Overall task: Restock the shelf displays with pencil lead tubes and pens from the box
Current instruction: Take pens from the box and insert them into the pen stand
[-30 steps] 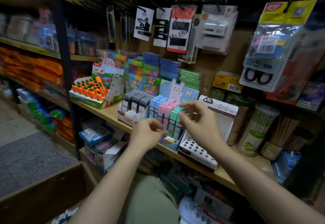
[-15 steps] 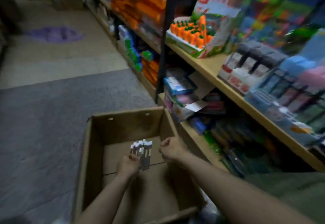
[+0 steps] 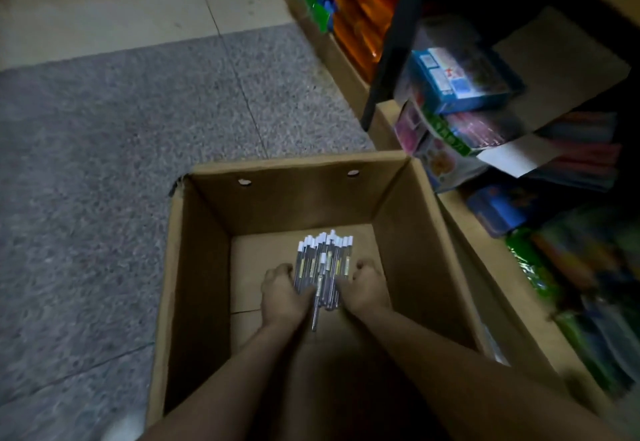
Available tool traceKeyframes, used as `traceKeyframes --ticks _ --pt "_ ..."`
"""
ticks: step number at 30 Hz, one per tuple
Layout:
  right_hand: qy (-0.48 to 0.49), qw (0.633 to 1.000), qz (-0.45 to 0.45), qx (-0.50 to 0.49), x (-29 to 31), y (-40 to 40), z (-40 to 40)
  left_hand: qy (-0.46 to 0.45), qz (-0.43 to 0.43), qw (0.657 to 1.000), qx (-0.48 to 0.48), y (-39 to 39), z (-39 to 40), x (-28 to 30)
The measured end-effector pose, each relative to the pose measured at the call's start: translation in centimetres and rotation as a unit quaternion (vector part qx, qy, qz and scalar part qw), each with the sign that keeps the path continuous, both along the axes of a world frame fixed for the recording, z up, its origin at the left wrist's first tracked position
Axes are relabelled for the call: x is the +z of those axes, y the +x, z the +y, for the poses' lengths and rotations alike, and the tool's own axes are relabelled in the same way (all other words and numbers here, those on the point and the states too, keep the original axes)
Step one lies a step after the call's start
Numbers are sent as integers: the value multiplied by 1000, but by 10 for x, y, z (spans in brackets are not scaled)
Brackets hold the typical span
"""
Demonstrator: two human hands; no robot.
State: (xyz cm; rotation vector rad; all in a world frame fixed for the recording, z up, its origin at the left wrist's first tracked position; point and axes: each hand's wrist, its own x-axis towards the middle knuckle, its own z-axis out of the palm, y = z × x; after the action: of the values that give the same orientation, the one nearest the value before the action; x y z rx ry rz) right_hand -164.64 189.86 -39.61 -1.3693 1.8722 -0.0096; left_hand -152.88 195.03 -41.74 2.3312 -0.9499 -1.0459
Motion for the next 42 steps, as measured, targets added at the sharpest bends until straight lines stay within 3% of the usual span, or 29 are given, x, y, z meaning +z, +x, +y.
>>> traceKeyframes --ticks 7,17,21,29,35,39,42 --pt "-15 998 50 -24 -20 18 -12 -22 1 999 49 -16 -20 -14" --pt "36 998 17 -44 -23 17 -13 7 17 997 81 -30 -28 -20" --pt "5 1000 14 -21 -22 11 -6 5 25 996 83 -36 -26 -20" --pt "-26 997 -35 -67 -15 -14 2 -41 74 994 65 -20 -16 -17" --pt "-21 989 -112 -94 25 -22 13 -44 176 980 76 -13 -1 25" --pt "-23 969 -207 -134 78 -23 34 -70 266 957 97 -21 13 85" --pt "-66 940 -290 -167 132 -32 46 -124 325 936 50 -35 27 144"
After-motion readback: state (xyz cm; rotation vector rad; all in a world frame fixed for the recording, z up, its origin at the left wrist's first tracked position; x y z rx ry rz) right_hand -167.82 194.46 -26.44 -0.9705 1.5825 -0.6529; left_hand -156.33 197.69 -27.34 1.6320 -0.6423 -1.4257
